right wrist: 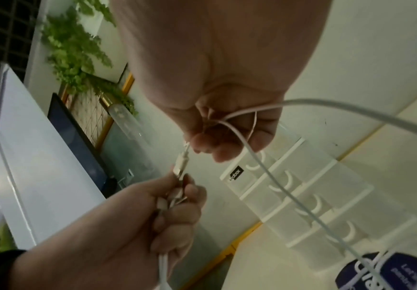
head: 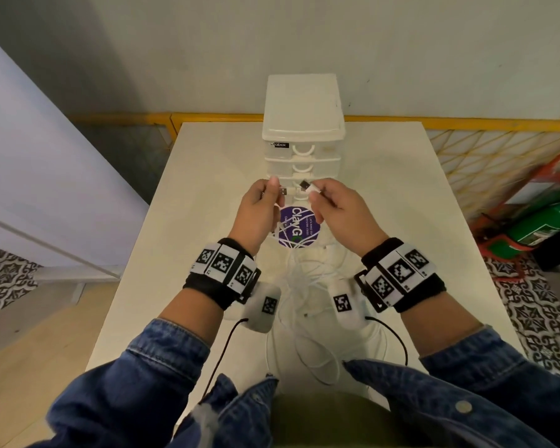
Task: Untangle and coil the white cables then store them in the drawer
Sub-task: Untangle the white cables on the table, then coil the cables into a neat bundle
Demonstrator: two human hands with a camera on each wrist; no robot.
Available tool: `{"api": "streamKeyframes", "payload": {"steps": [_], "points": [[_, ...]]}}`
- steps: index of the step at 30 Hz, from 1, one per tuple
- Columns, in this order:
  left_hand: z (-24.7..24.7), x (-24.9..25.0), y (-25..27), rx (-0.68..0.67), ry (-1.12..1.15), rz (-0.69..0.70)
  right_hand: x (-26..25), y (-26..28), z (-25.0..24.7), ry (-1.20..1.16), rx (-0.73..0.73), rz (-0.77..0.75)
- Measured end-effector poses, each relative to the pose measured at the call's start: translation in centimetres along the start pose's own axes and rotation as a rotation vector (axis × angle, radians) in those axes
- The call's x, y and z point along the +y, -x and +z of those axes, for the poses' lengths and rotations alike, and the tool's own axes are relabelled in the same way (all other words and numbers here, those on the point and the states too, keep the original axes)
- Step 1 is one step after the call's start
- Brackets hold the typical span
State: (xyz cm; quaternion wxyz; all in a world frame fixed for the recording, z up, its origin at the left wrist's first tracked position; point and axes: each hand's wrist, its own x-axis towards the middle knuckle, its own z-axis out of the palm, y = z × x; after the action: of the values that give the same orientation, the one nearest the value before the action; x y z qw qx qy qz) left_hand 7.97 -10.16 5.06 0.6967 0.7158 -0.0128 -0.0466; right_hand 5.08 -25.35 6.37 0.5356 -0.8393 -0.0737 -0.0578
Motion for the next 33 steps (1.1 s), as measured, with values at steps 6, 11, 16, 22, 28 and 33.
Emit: {"api": "streamKeyframes", "payload": {"steps": [6,11,16,22,28,33], "points": [[1.6,1.9,1.3,-0.034,0.127,0.059,-0.6,1.4,0.5,-0.11,-0.011,-0.033],[2.6,2.3,2.5,-0.006,0.125,0.059,-1.2,2.6,0.5,-0.185,-0.017,-0.004],[3.7,2.5,3.6,-0.037,0.087,0.091,-1.3,3.6,-0.3,-0.27,0.047,0.094],[5.2,2.5,5.0,-0.117,0.081,0.087,-1.2,4.5,-1.5,-0.355,0.119,0.126],[6.6,3.1,6.4,-0.149,0.12,0.091,-0.5,5.4,-1.8,-0.407,0.112,0.139],[7.1,3.6,6.4,-0.065,0.171,0.16,0.4,6.9,-0.8,-0.307,-0.206,0.02]]}}
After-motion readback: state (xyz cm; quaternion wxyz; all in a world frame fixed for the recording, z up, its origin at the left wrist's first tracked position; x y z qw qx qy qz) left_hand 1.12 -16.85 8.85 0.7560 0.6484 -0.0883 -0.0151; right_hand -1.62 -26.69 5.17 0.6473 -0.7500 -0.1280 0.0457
